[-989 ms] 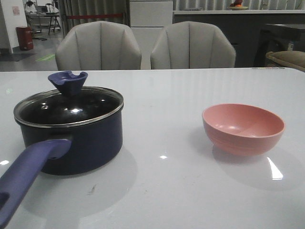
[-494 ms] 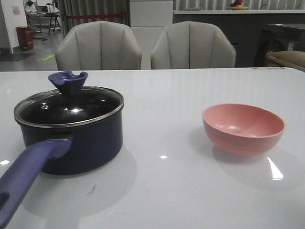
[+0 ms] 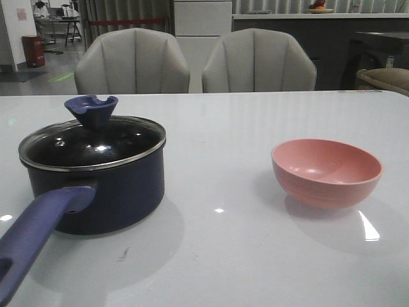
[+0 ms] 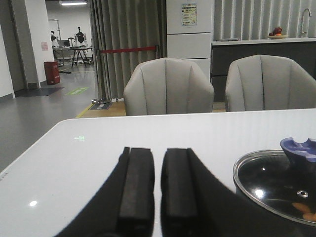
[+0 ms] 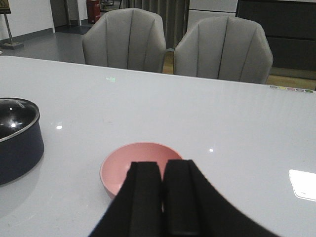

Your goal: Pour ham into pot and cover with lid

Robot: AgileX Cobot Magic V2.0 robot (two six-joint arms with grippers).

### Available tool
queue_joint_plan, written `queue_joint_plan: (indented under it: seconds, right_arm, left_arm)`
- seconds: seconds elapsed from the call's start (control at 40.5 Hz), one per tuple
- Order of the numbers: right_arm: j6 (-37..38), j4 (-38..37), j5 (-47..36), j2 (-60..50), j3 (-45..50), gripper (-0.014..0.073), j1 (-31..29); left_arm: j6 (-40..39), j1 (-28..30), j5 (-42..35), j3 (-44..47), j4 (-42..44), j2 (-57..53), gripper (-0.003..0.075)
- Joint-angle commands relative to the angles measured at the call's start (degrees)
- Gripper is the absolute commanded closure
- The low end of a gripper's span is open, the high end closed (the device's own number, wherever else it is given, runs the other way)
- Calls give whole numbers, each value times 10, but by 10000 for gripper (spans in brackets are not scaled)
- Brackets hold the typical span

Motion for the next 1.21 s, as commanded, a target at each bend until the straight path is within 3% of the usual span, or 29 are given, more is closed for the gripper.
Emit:
queue_joint_plan:
  seconds: [0.0, 0.124, 0.272, 0.544, 0.766, 1.187]
  right_arm:
    - [-6, 3, -48, 5, -16, 444, -1]
    - [-6, 1, -48, 5, -16, 444, -1]
    - [3, -51, -48, -1, -13, 444, -27]
    - [153, -201, -106, -49, 56, 444, -65]
    - [179, -205, -164, -99, 131, 444, -65]
    - [179, -205, -154, -99, 130, 444, -65]
  left_arm:
    - [-1, 0, -50, 12, -5, 7, 587]
    - [-1, 0, -50, 12, -5, 7, 587]
    - [-1, 0, -50, 12, -5, 7, 587]
    - [-1, 0, -50, 12, -5, 7, 587]
    - [-1, 0, -50, 12, -5, 7, 587]
    - [-1, 0, -50, 12, -5, 7, 588]
